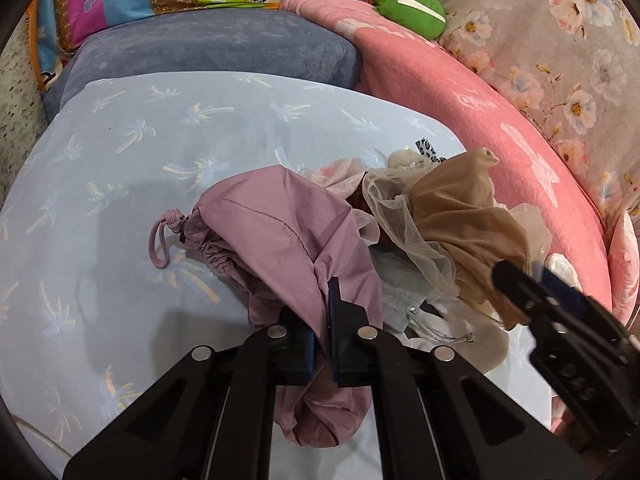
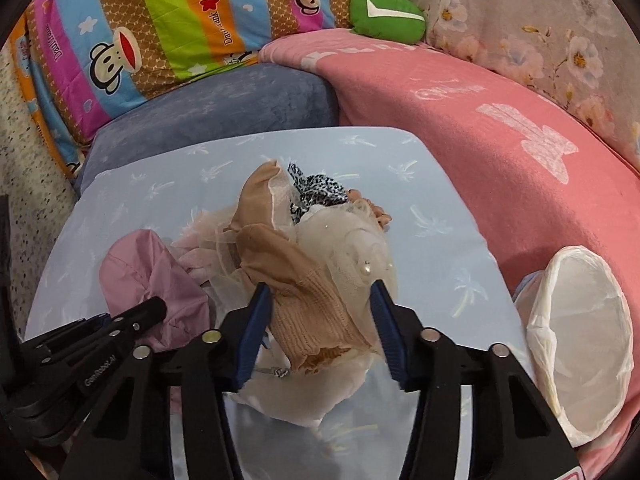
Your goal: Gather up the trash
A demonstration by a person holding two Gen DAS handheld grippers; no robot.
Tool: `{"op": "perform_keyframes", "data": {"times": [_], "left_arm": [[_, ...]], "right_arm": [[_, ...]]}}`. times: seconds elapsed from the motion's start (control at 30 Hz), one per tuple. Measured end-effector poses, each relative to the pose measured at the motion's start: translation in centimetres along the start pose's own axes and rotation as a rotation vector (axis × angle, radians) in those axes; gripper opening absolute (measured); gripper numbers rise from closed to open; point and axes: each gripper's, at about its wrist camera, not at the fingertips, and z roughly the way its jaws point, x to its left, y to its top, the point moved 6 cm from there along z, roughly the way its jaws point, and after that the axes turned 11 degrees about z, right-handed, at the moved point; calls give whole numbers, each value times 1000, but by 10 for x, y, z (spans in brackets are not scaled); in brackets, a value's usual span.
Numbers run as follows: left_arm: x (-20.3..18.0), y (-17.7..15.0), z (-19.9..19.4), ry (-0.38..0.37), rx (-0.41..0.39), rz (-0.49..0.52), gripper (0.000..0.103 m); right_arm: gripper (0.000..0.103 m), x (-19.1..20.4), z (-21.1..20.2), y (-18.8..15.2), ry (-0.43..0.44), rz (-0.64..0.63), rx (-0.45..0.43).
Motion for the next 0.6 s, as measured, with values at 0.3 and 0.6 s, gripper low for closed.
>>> {"op": "perform_keyframes", "data": {"times": [0.3, 0.6], "left_arm": [[-6, 13, -29, 3, -62, 20, 4], [-35, 27, -60, -23, -133, 81, 4]], "right_arm": [[5, 5, -25, 2, 40, 11, -35], [5, -8, -68, 17, 64, 54, -90]]}}
